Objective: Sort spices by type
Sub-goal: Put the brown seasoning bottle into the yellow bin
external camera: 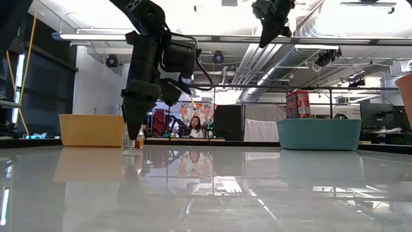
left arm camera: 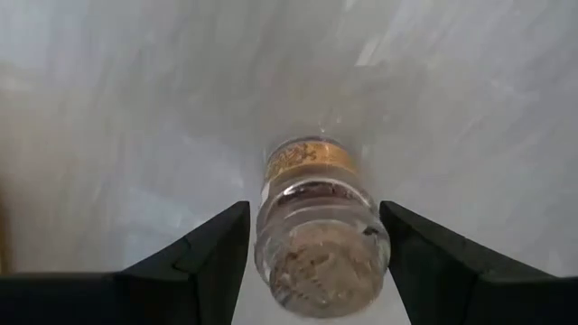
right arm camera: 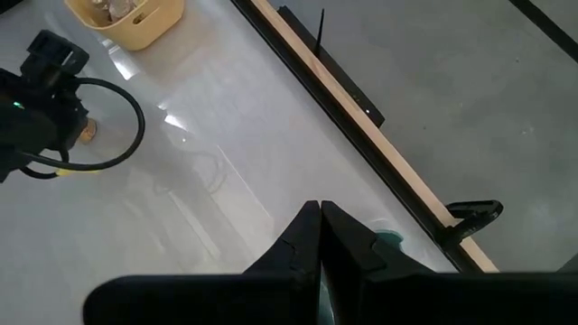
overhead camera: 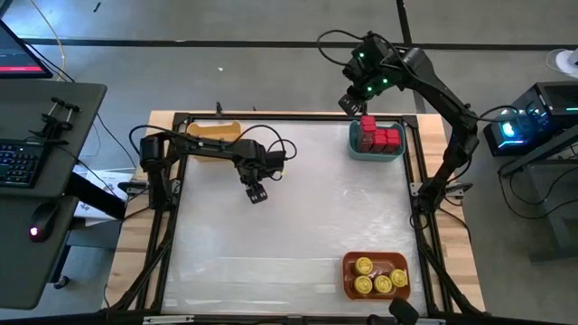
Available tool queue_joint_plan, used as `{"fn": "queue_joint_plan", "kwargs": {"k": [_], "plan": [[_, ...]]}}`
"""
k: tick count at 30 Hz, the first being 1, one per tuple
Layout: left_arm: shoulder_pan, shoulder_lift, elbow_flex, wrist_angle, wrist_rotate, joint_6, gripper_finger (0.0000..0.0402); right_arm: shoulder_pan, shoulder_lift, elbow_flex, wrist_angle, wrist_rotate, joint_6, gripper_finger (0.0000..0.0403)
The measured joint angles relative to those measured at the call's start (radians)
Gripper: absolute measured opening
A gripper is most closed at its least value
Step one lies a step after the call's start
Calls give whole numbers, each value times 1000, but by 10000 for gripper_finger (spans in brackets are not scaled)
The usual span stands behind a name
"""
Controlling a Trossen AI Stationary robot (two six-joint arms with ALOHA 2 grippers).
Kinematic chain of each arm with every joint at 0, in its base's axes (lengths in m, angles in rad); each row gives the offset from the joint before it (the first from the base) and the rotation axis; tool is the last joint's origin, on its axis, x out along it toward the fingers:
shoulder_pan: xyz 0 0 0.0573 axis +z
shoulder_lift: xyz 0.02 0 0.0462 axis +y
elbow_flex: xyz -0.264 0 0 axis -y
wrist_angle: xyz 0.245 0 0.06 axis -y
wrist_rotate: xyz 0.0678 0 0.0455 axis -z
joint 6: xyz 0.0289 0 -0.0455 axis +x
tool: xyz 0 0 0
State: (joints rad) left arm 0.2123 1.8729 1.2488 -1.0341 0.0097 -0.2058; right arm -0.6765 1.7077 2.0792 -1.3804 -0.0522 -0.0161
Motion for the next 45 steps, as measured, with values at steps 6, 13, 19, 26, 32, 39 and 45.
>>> {"fn": "queue_joint_plan", "kwargs": {"k": [6, 13, 19, 26, 32, 39, 45], "plan": [[0, 0, 0, 11, 4, 43, 217, 0, 0, 0, 8, 0, -2, 0], [0, -9, 0, -43, 38, 44, 137, 0, 0, 0, 8, 0, -8, 0], [45, -100, 54, -150, 1, 93, 137, 0, 0, 0, 10, 0, -10, 0], [240, -295, 173, -170, -294, 81, 137, 0, 0, 0, 14, -11, -10, 0], [517, -369, 139, -223, -281, 24, 137, 3, 0, 0, 18, -31, -10, 0], [661, -404, -55, -169, -285, -148, 137, 3, 0, 0, 20, -34, -11, 0], [665, -440, -185, -56, -329, -315, 137, 3, 7, 0, 26, -40, -28, 0]]}}
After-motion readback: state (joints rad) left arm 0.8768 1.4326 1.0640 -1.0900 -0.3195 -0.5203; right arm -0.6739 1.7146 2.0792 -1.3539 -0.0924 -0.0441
